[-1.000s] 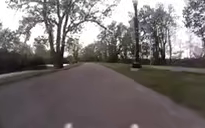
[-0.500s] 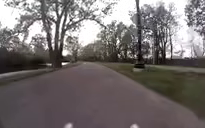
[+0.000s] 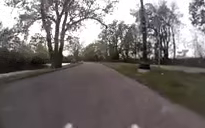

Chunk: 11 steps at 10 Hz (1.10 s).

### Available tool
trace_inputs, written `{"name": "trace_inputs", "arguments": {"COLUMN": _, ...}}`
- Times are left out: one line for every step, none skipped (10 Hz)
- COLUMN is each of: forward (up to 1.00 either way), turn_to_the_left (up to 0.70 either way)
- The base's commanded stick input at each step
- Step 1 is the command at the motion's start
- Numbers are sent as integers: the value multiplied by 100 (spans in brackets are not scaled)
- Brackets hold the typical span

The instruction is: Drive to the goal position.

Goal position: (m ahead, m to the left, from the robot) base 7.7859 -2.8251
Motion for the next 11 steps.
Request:
{"name": "trace_inputs", "arguments": {"forward": 100, "turn_to_the_left": 0}}
{"name": "trace_inputs", "arguments": {"forward": 100, "turn_to_the_left": 0}}
{"name": "trace_inputs", "arguments": {"forward": 100, "turn_to_the_left": 0}}
{"name": "trace_inputs", "arguments": {"forward": 100, "turn_to_the_left": 0}}
{"name": "trace_inputs", "arguments": {"forward": 100, "turn_to_the_left": 0}}
{"name": "trace_inputs", "arguments": {"forward": 100, "turn_to_the_left": 0}}
{"name": "trace_inputs", "arguments": {"forward": 100, "turn_to_the_left": 0}}
{"name": "trace_inputs", "arguments": {"forward": 100, "turn_to_the_left": 0}}
{"name": "trace_inputs", "arguments": {"forward": 100, "turn_to_the_left": 0}}
{"name": "trace_inputs", "arguments": {"forward": 100, "turn_to_the_left": 0}}
{"name": "trace_inputs", "arguments": {"forward": 100, "turn_to_the_left": 0}}
